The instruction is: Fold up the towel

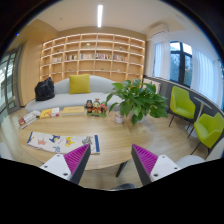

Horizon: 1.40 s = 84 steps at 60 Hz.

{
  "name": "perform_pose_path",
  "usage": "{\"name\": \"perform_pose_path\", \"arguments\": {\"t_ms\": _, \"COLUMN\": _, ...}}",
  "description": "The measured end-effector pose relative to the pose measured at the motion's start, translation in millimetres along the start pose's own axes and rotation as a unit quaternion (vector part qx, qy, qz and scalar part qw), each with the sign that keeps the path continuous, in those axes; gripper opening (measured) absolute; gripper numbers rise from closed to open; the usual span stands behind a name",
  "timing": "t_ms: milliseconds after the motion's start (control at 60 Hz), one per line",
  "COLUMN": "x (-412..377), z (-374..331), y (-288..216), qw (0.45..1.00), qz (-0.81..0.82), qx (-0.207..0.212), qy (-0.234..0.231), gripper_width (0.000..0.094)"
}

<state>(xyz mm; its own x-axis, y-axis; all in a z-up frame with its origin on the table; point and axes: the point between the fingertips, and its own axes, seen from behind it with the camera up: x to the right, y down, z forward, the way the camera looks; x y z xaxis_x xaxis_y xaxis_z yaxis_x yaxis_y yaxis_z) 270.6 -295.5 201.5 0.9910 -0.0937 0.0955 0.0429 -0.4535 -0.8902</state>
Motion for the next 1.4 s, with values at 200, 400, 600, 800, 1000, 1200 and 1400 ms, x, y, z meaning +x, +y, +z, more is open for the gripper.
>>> {"name": "perform_pose_path", "arguments": {"t_ms": 200, "x": -45.1, "z": 1.9, "y": 29.2, "qw": 0.999, "qz": -0.009, "qx": -0.032, "qy": -0.013, "gripper_width": 0.0848}}
{"name": "perform_pose_path", "arguments": {"t_ms": 400, "x": -172.8, "z": 9.3, "y": 68.5, "qw": 0.992, "qz": -0.005, "qx": -0.084, "qy": -0.093, "gripper_width": 0.0848}}
{"name": "perform_pose_path", "arguments": {"t_ms": 600, "x": -348.3, "z": 12.1, "y": 83.6, "qw": 0.975, "qz": -0.026, "qx": -0.108, "qy": -0.191, "gripper_width": 0.0846}}
{"name": "perform_pose_path", "arguments": {"t_ms": 800, "x": -474.8, "z": 56.7, "y": 76.5, "qw": 0.971, "qz": -0.043, "qx": -0.095, "qy": -0.216, "gripper_width": 0.0848}}
{"name": "perform_pose_path", "arguments": {"t_ms": 1000, "x": -531.5, "z": 131.8, "y": 89.2, "qw": 0.976, "qz": -0.053, "qx": -0.098, "qy": -0.186, "gripper_width": 0.085}}
{"name": "perform_pose_path", "arguments": {"t_ms": 1200, "x": -537.4, "z": 165.4, "y": 103.1, "qw": 0.982, "qz": -0.072, "qx": -0.084, "qy": -0.156, "gripper_width": 0.0526}}
{"name": "perform_pose_path", "arguments": {"t_ms": 1400, "x": -538.2, "z": 172.3, "y": 99.1, "qw": 0.981, "qz": -0.099, "qx": -0.058, "qy": -0.158, "gripper_width": 0.0023}}
